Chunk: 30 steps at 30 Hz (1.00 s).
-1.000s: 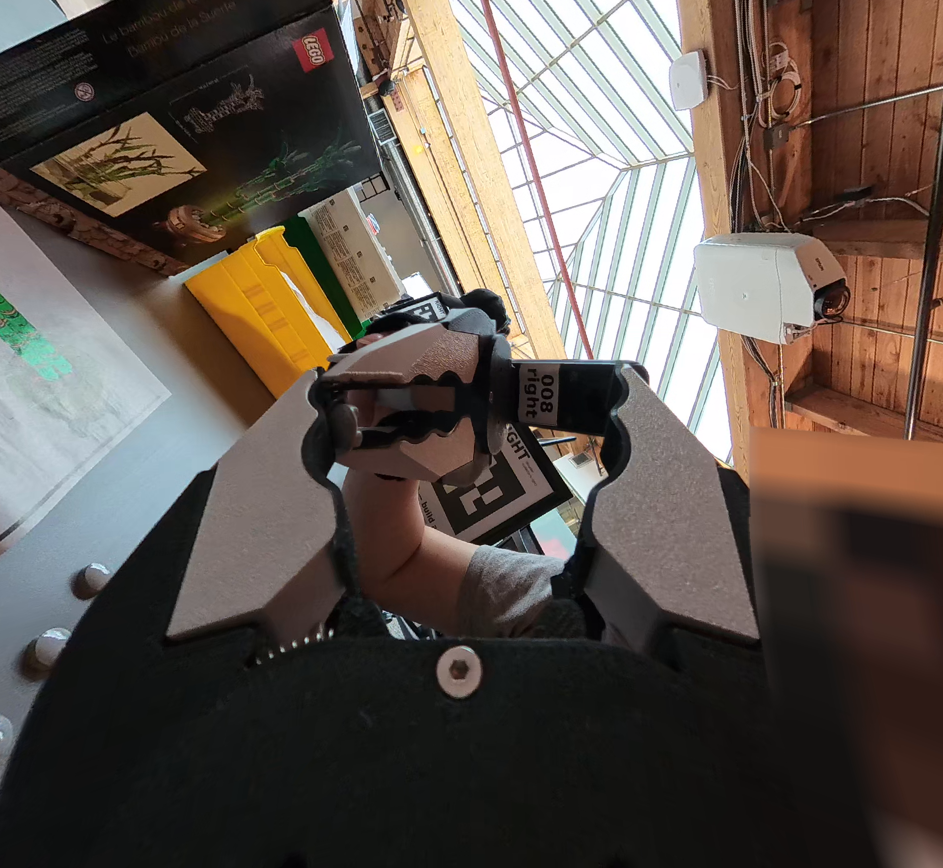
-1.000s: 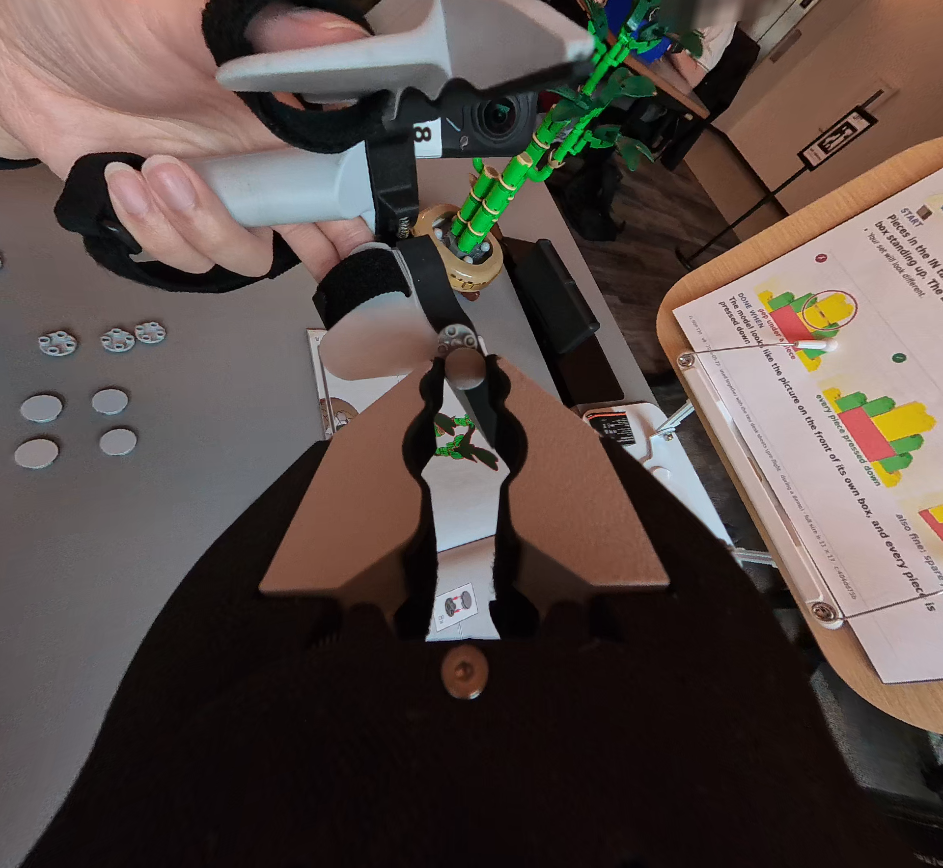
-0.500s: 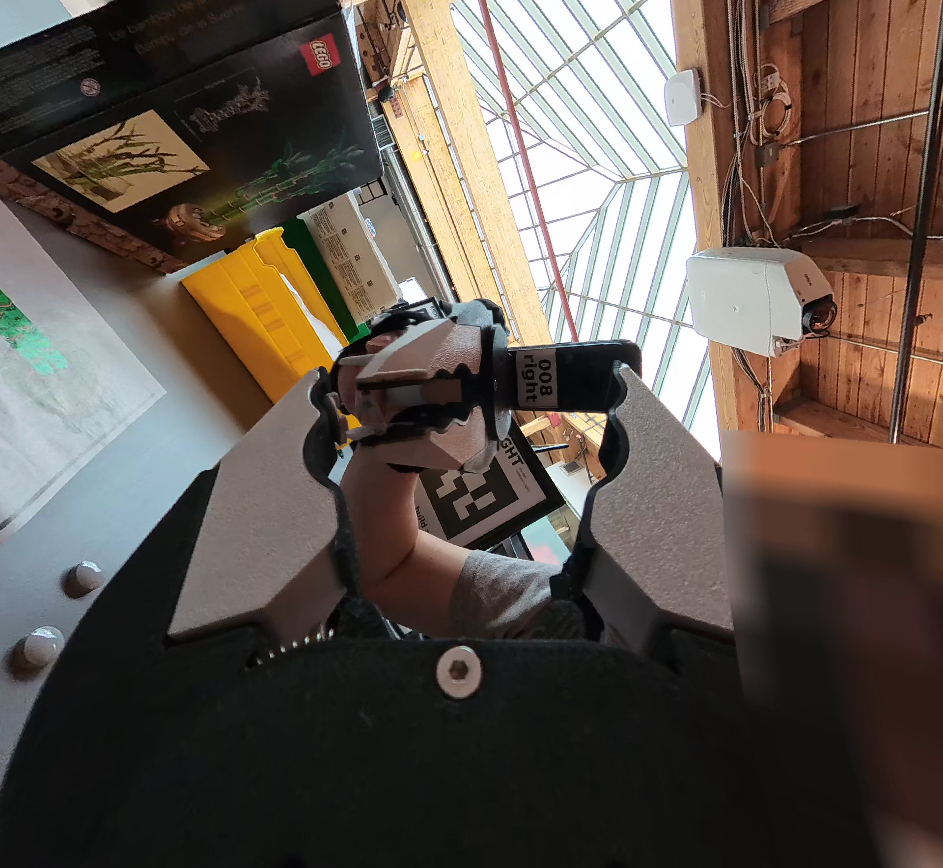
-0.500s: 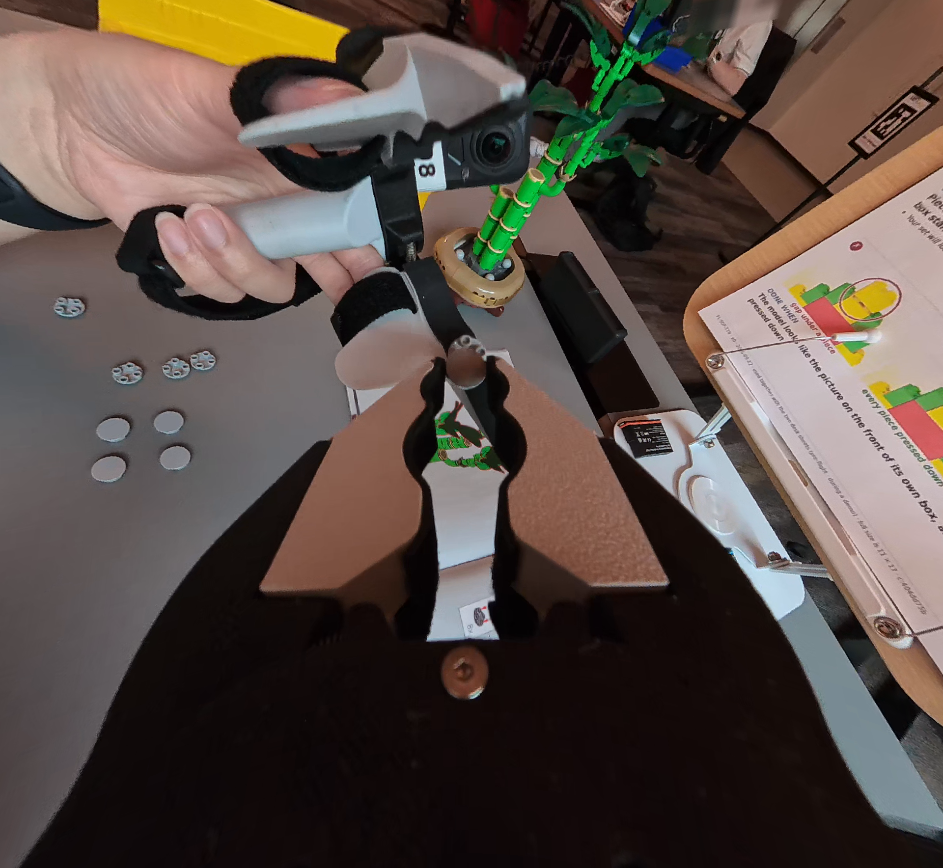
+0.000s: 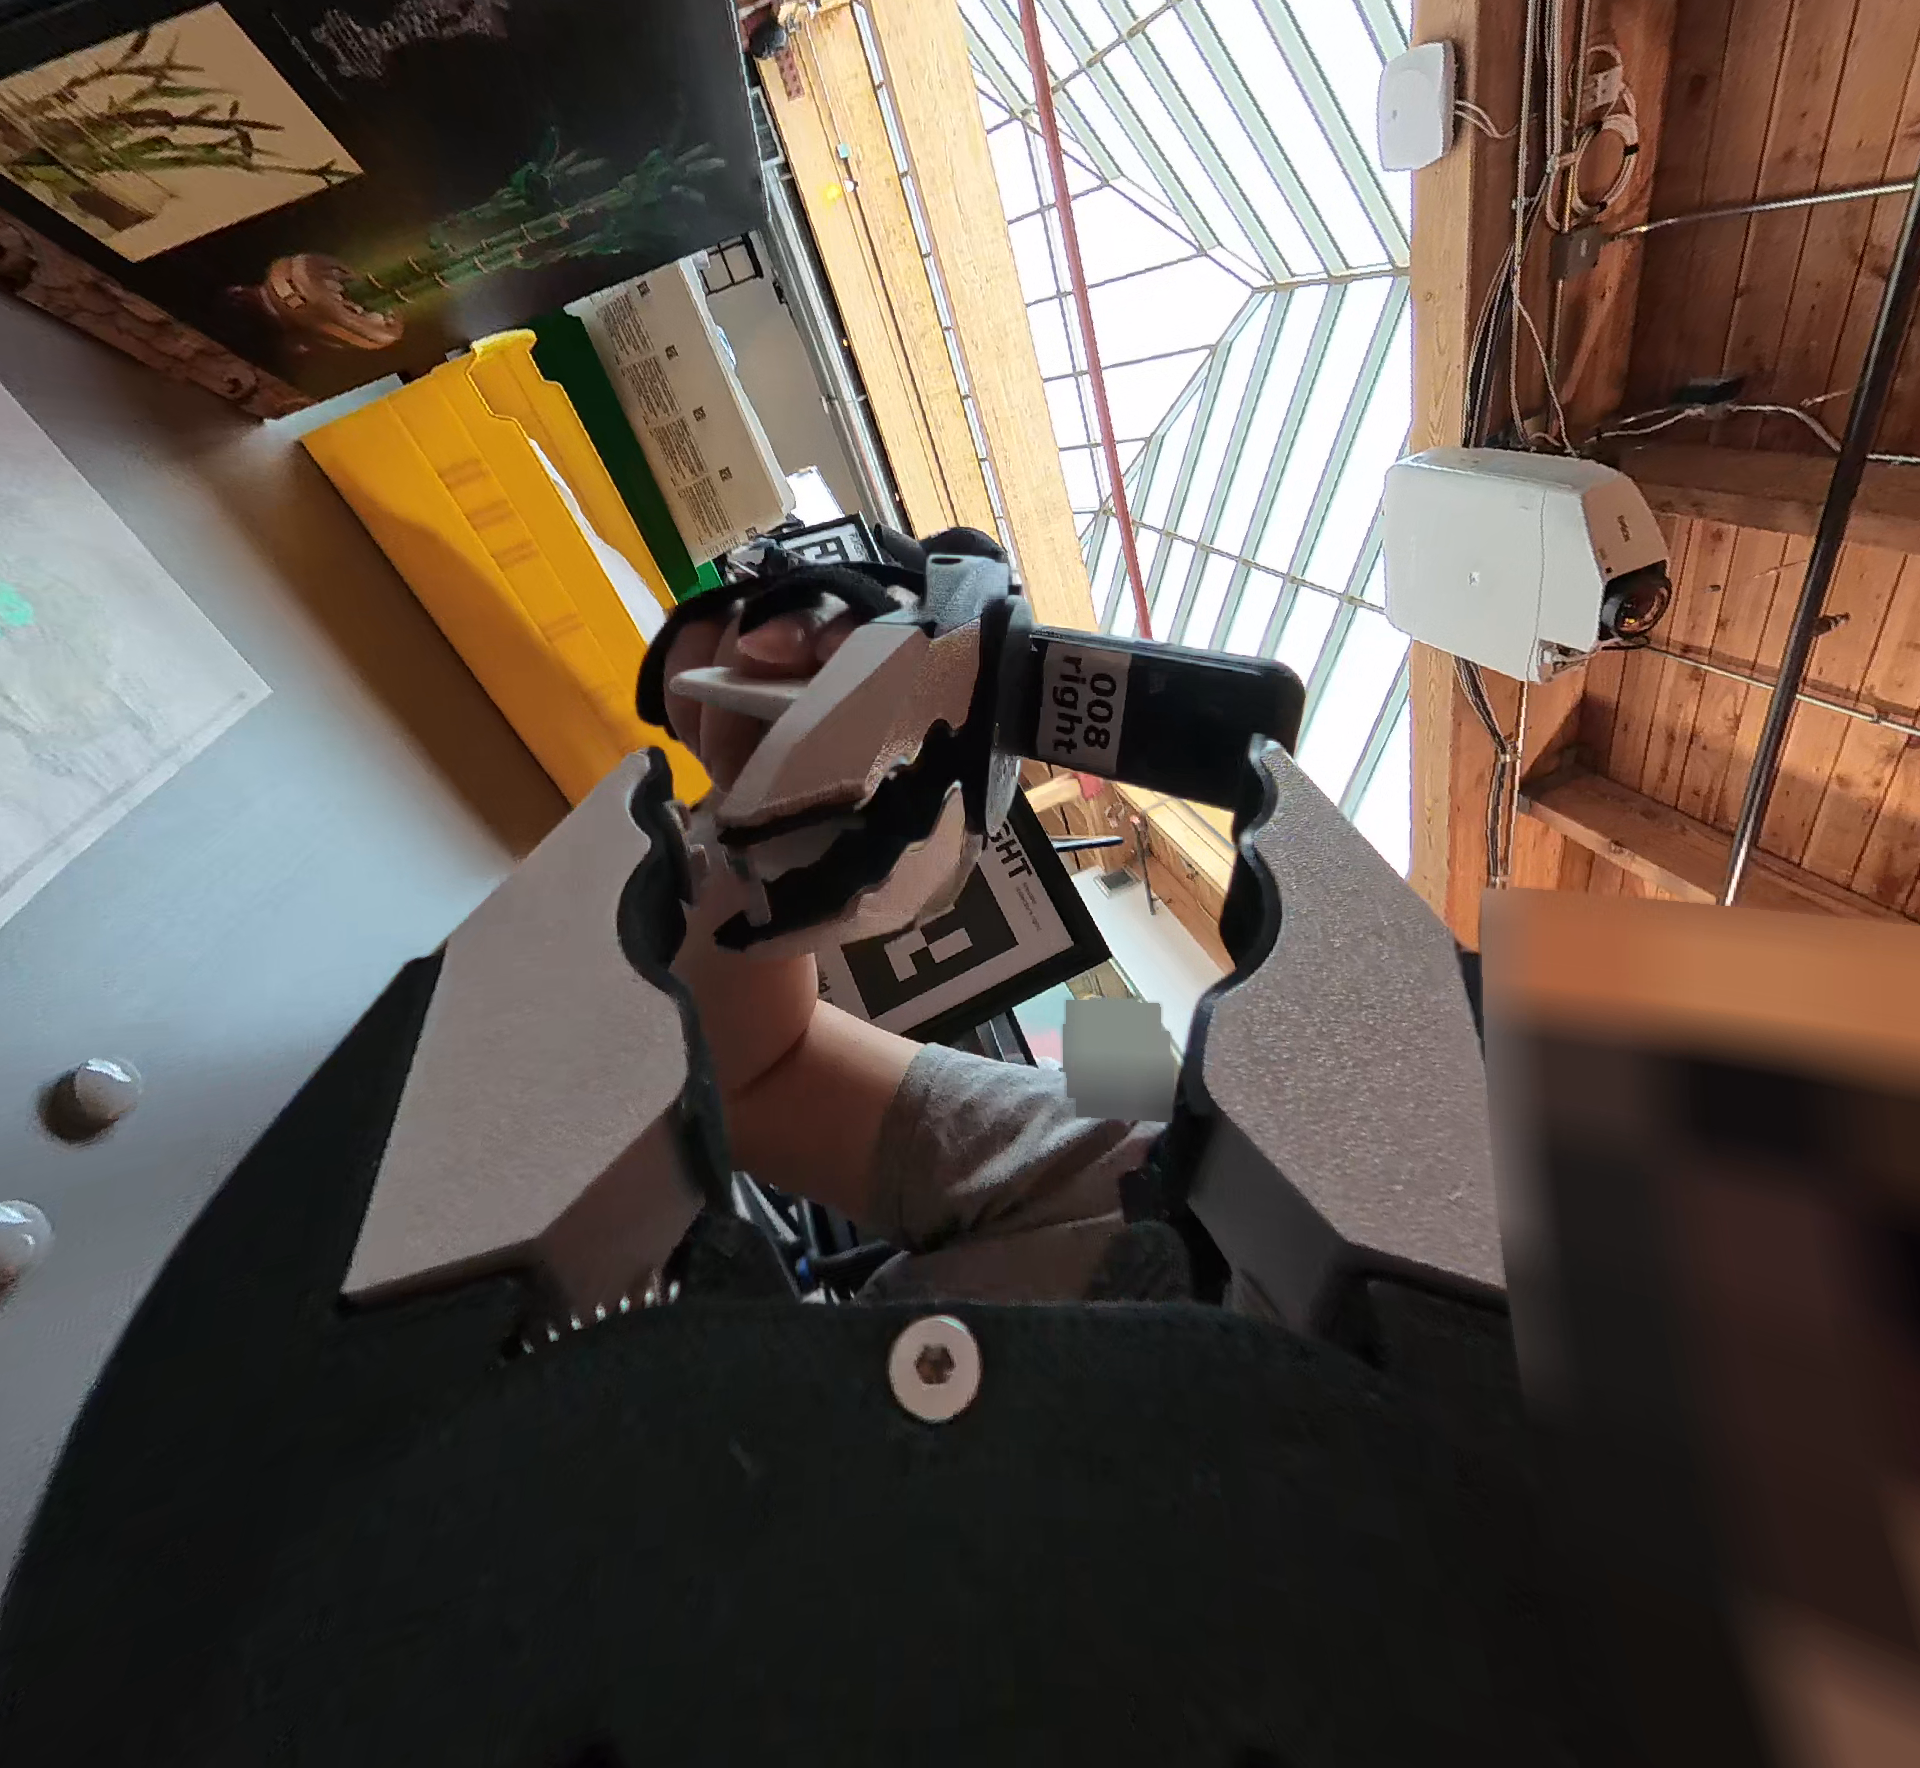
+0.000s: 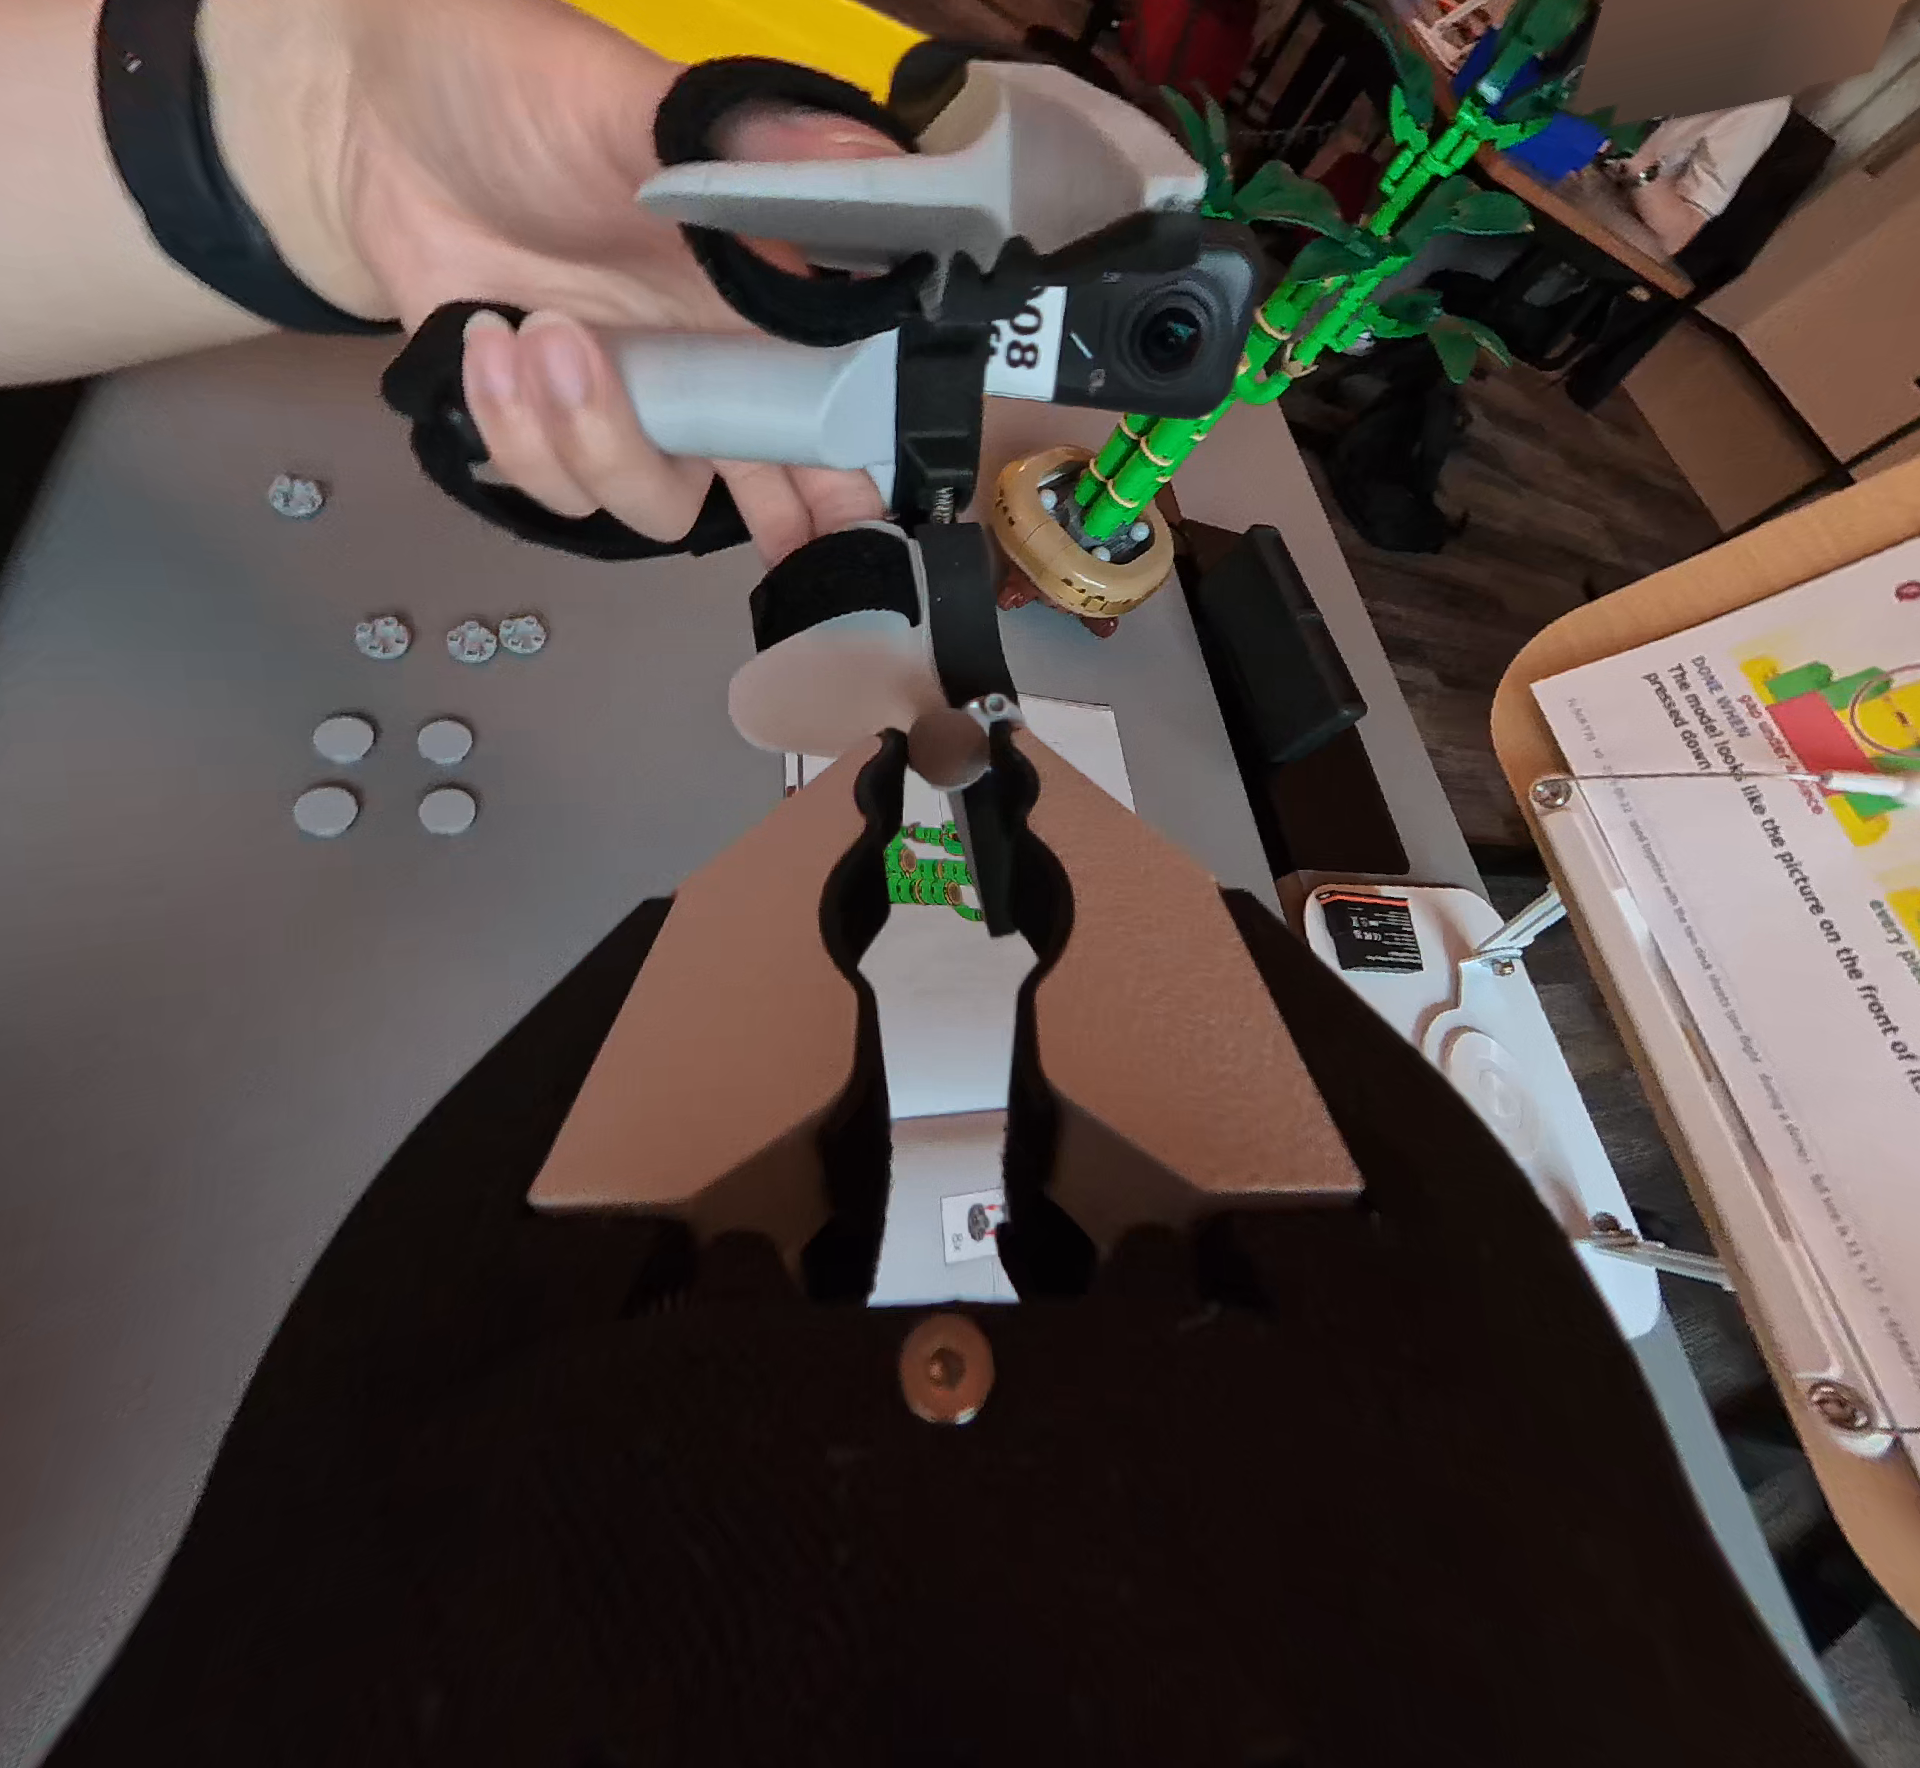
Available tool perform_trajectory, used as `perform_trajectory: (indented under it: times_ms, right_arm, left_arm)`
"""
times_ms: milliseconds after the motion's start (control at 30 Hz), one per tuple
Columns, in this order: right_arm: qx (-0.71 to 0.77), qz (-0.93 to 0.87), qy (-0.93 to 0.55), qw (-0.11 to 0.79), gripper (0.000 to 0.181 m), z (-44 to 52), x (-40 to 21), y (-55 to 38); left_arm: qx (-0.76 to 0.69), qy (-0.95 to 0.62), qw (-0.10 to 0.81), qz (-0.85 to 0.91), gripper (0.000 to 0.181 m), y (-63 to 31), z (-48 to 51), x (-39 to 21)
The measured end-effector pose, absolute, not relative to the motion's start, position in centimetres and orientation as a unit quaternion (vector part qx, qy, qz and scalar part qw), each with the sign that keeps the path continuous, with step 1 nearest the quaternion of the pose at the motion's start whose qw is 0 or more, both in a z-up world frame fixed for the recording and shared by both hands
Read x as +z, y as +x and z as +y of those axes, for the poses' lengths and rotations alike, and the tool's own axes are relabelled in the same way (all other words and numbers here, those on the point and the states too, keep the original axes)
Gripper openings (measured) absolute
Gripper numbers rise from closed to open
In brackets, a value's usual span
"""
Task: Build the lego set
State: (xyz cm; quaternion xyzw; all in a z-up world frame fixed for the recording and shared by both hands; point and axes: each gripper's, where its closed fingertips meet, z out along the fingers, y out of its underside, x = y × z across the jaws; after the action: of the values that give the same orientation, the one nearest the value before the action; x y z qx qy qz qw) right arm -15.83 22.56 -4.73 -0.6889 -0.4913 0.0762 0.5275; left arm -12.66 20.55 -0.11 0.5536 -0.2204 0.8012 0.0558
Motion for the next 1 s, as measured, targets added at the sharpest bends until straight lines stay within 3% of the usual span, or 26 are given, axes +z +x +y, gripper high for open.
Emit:
perform_trajectory:
  times_ms: [33,400,533,633,867,1000]
  right_arm:
    - [0.072,-0.501,-0.683,0.526,0.016,22.3,-4.7,-15.8]
    - [0.081,-0.579,-0.637,0.503,0.016,19.2,-4.9,-15.5]
    - [0.083,-0.589,-0.637,0.49,0.018,19.0,-5.6,-15.4]
    - [0.092,-0.592,-0.641,0.479,0.007,18.9,-6.2,-15.3]
    - [0.088,-0.589,-0.657,0.462,0.012,19.3,-7.1,-14.8]
    - [0.085,-0.592,-0.654,0.462,0.004,19.1,-6.9,-14.8]
  left_arm:
    - [0.8,0.552,0.066,-0.225,0.106,-12.8,20.3,-0.1]
    - [0.769,0.546,0.151,-0.296,0.108,-13.2,16.5,-1.2]
    - [0.761,0.551,0.163,-0.303,0.108,-12.9,15.9,-1.8]
    - [0.758,0.553,0.167,-0.302,0.111,-12.7,15.7,-2.1]
    - [0.773,0.543,0.184,-0.271,0.108,-12.4,16.3,-2.0]
    - [0.774,0.545,0.179,-0.27,0.108,-12.5,16.5,-2.0]
